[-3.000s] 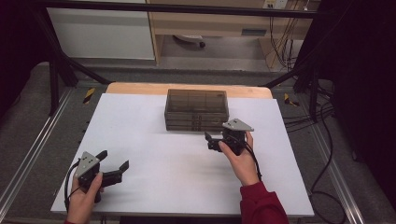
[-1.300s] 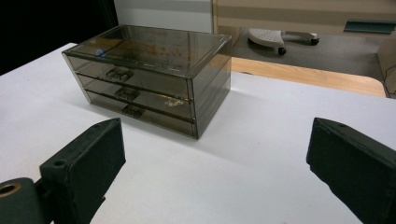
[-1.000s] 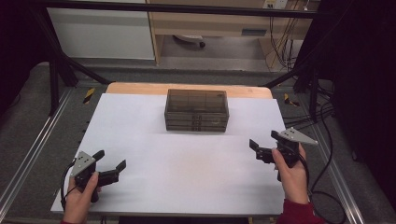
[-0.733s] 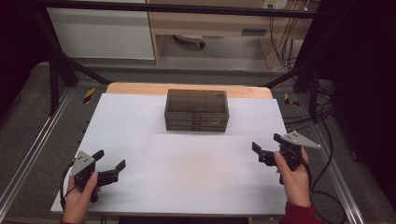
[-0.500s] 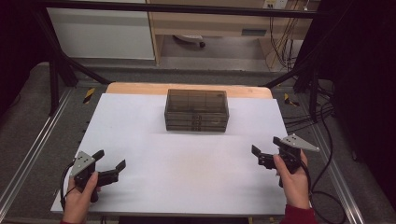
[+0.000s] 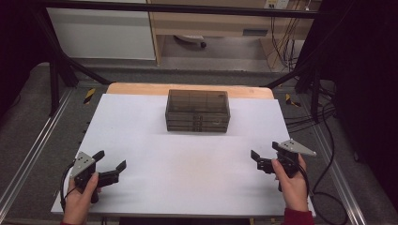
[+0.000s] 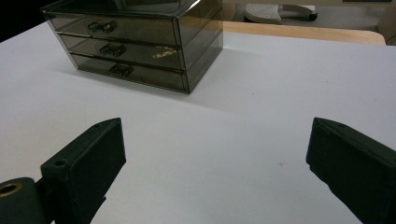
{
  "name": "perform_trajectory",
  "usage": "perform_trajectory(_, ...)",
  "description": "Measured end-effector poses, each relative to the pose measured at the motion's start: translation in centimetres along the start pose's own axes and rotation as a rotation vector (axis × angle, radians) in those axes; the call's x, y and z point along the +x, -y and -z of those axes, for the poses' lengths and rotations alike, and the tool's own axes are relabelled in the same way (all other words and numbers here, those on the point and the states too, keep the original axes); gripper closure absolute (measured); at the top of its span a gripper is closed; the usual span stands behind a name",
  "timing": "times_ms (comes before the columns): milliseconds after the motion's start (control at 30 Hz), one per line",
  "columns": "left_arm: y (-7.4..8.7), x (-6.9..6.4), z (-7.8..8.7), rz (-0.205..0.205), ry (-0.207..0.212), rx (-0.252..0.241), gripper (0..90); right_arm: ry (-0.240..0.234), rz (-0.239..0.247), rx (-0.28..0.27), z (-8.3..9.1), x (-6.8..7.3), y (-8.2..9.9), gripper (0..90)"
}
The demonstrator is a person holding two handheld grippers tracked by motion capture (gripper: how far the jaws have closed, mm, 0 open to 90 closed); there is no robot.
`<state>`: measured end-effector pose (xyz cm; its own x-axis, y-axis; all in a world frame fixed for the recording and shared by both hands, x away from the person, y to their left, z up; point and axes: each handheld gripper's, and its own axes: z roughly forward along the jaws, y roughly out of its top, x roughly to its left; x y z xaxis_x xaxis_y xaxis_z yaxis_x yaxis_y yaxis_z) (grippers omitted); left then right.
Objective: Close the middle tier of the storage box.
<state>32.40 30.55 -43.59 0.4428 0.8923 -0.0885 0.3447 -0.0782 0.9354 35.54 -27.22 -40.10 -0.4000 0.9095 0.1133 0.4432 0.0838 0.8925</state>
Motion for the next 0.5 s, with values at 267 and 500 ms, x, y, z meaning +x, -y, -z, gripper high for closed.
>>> perform_trajectory(267,0.0,0.0,0.0,-0.001,0.003,0.000,4.2,0.001,0.007,0.008,-0.2,0.0,0.7,5.7)
perform_trajectory(500,0.0,0.0,0.0,0.002,0.002,-0.001,4.2,-0.020,0.047,0.027,-0.7,0.2,1.4,6.2)
